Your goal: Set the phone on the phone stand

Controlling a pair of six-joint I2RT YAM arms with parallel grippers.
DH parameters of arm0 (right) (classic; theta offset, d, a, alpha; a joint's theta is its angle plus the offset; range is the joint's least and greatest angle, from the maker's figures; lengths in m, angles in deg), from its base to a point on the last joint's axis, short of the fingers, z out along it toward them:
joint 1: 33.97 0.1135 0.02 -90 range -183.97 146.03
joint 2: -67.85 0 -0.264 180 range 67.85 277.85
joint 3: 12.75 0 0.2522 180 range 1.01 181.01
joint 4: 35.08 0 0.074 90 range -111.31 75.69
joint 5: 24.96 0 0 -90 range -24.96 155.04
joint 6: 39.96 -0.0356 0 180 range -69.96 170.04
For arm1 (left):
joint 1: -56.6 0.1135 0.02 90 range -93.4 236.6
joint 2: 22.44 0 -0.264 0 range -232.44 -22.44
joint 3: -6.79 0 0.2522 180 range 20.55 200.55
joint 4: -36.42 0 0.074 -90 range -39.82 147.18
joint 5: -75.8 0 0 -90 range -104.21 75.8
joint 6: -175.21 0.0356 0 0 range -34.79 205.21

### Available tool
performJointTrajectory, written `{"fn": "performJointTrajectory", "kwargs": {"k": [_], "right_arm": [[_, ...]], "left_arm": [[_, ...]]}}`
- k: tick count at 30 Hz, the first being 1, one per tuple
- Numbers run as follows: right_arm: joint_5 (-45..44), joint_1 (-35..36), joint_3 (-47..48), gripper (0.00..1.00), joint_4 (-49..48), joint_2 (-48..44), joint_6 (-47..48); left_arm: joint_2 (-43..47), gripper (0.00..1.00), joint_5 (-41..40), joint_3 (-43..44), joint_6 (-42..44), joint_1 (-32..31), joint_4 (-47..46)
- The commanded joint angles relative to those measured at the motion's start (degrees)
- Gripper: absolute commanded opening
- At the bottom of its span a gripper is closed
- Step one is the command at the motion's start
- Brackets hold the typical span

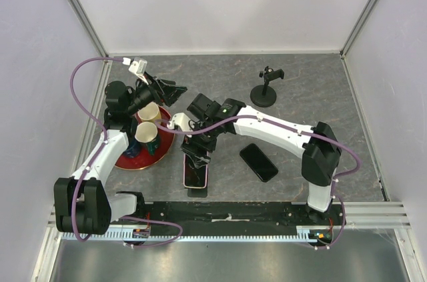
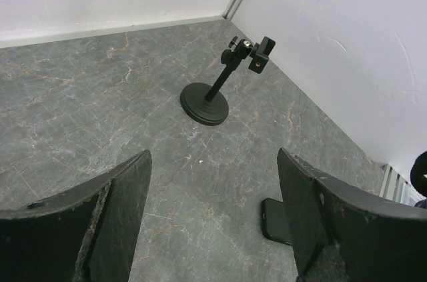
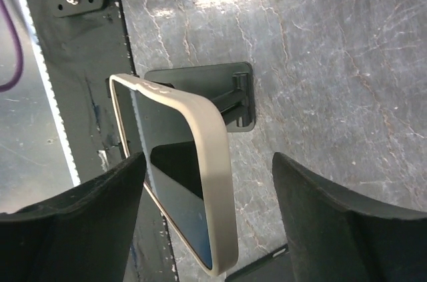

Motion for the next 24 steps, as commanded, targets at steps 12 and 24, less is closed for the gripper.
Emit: {"fn": "performJointTrajectory", "kwargs": {"k": [12, 24], "right_arm": [[-8.18, 3.15, -3.32, 0.56, -5.04, -4.50, -0.97], [-19.78, 7.37, -6.84, 0.52, -6.18, -5.38, -1.15]], "left_arm": [[-0.22, 0.82, 1.16, 1.12, -0.66, 0.37, -2.55], [-0.14, 0.82, 1.16, 1.12, -0.74, 0.37, -2.46]]}}
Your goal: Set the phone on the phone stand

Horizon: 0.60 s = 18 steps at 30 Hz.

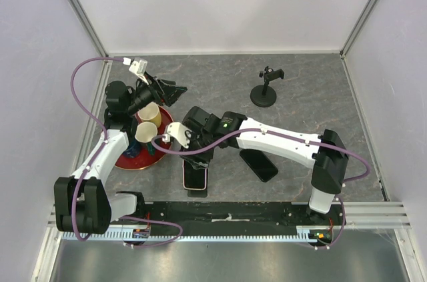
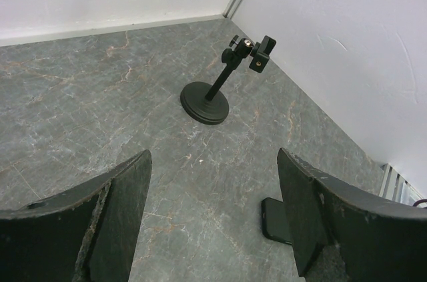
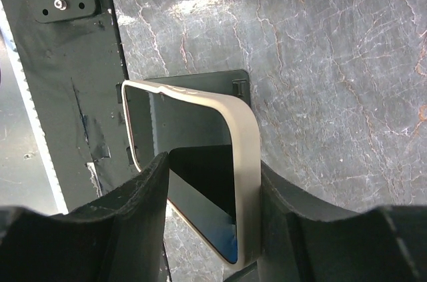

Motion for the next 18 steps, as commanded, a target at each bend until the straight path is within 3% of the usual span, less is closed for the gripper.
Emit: {"fn": "performJointTrajectory", "kwargs": {"k": [1, 11, 14, 18], "right_arm": [[-9.33, 1.68, -1.53, 0.52, -1.22, -0.02, 0.45], [-16.10, 3.71, -1.62, 0.55, -1.05, 0.42, 0.71], [-17.25, 4.32, -1.36, 0.61, -0.96, 0.68, 0.71], [-18.13, 4.41, -1.80, 0.85, -3.50, -1.51, -0.43]], "left_arm": [[0.02, 0.82, 1.14, 1.12, -0.66, 0.37, -2.46], [-0.16, 0.82, 1.14, 1.21, -0.74, 0.45, -2.46], [0.02, 0.82, 1.14, 1.12, -0.74, 0.37, -2.46], [0.11, 0.82, 1.14, 1.12, -0.57, 0.37, -2.38]]}}
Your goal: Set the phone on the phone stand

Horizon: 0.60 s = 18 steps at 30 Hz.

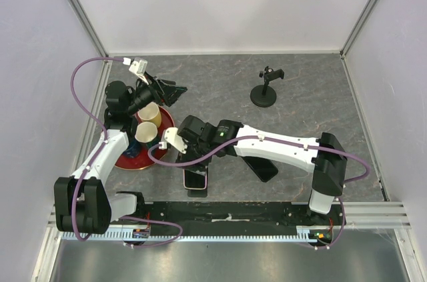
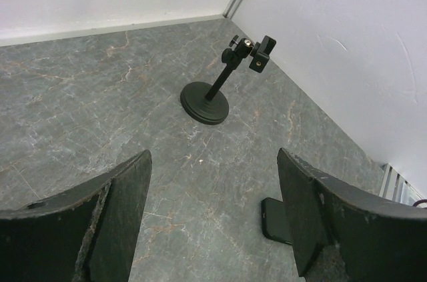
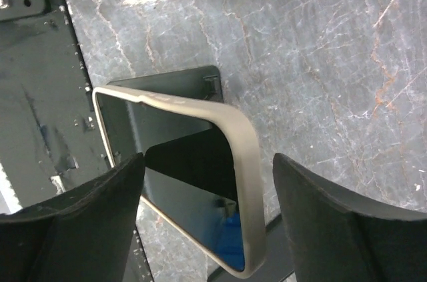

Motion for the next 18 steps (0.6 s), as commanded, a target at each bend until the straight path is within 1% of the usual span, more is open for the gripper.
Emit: {"fn": "performJointTrajectory", "kwargs": {"k": [1, 3, 7, 9, 11, 12, 13, 14, 15, 16, 17, 18], "right_arm": [[-6.00, -0.24, -1.27, 0.90, -3.48, -3.30, -0.63], [-3.81, -0.51, -1.71, 0.98, -6.82, -5.33, -1.68], [0.06, -2.78, -1.54, 0.98, -10.95, -9.98, -3.88], [0.25, -3.76, -2.15, 0.98, -12.71, -11.57, -5.37], [-1.24, -5.86, -4.68, 0.98, -16.83, -15.26, -6.95], [-5.77, -6.74, -5.83, 0.98, -18.85, -16.66, -10.18], [-7.82, -9.62, -6.97, 0.98, -22.35, -19.29, -11.26], [-9.76, -11.56, -9.33, 0.98, -24.13, -20.62, -14.57], [-12.91, -16.63, -10.49, 0.98, -25.62, -21.85, -17.83], [-13.64, -19.55, -12.50, 0.98, -27.73, -23.60, -23.25], [-14.86, -22.36, -13.39, 0.98, -28.44, -24.23, -26.35], [-16.79, -27.27, -14.01, 0.98, -28.71, -24.67, -28.91]], "left_arm": [[0.11, 0.82, 1.03, 1.12, -0.57, 0.37, -2.38], [0.11, 0.82, 0.95, 1.12, -0.74, 0.37, -2.46], [0.19, 0.82, 0.86, 1.12, -0.74, 0.37, -2.38], [0.11, 0.82, 0.86, 1.04, -0.74, 0.37, -2.38], [0.19, 0.82, 0.77, 1.04, -0.57, 0.37, -2.38], [0.19, 0.82, 0.77, 1.04, -0.65, 0.37, -2.38], [0.11, 0.82, 0.68, 1.12, -0.66, 0.37, -2.38], [0.11, 0.82, 0.68, 1.04, -0.57, 0.37, -2.46], [0.02, 0.82, 0.68, 1.04, -0.65, 0.37, -2.46], [-0.07, 0.82, 0.68, 1.04, -0.66, 0.37, -2.46], [-0.16, 0.82, 0.68, 1.04, -0.66, 0.37, -2.55], [-0.25, 0.82, 0.77, 1.12, -0.83, 0.37, -2.64]]}}
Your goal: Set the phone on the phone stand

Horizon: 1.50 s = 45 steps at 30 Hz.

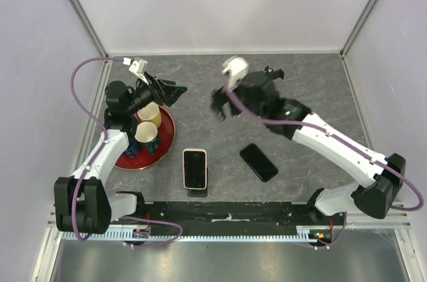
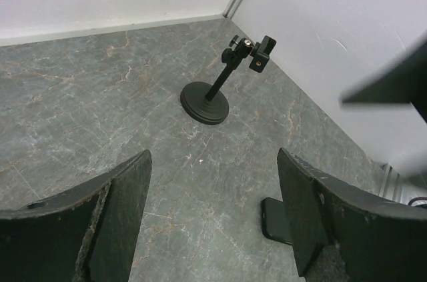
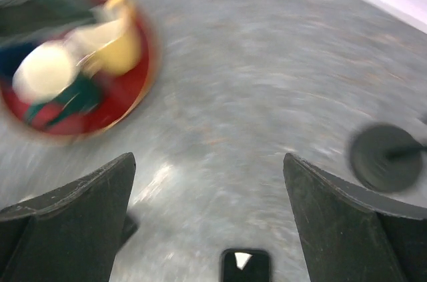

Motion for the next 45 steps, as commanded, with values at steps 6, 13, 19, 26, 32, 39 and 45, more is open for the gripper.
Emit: {"fn": "performJointTrajectory", "kwargs": {"k": [6, 13, 19, 26, 32, 39, 45], "right_arm": [[-16.96, -25.27, -3.20, 0.98, -6.86, 0.40, -19.48], [-8.16, -32.25, 7.33, 0.80, 0.61, 14.20, -10.43], [-11.15, -32.25, 10.69, 0.56, 3.52, 17.64, -6.02], [-10.28, -32.16, 11.13, 0.46, 2.82, 18.78, -5.93], [-12.11, -30.85, 11.40, 0.42, 2.90, 19.66, -5.93], [-16.24, -27.95, 11.22, 0.34, 3.52, 20.37, -5.06], [-18.18, -26.71, 11.31, 0.22, 3.78, 21.33, -5.05]], "left_arm": [[-0.40, 0.82, 1.06, 1.03, -1.18, 0.37, -3.08], [-0.93, 0.82, 1.14, 1.12, -1.18, 0.37, -3.43], [-1.63, 0.82, 1.93, 1.04, -2.24, 0.37, -4.57], [-2.68, 0.82, 2.72, 1.04, -3.55, 0.37, -5.98], [-2.68, 0.82, 2.73, 1.03, -3.29, 0.37, -5.98], [-2.86, 0.82, 2.81, 1.04, -3.38, 0.37, -6.07], [-2.77, 0.82, 2.90, 1.04, -3.38, 0.37, -6.07]]}}
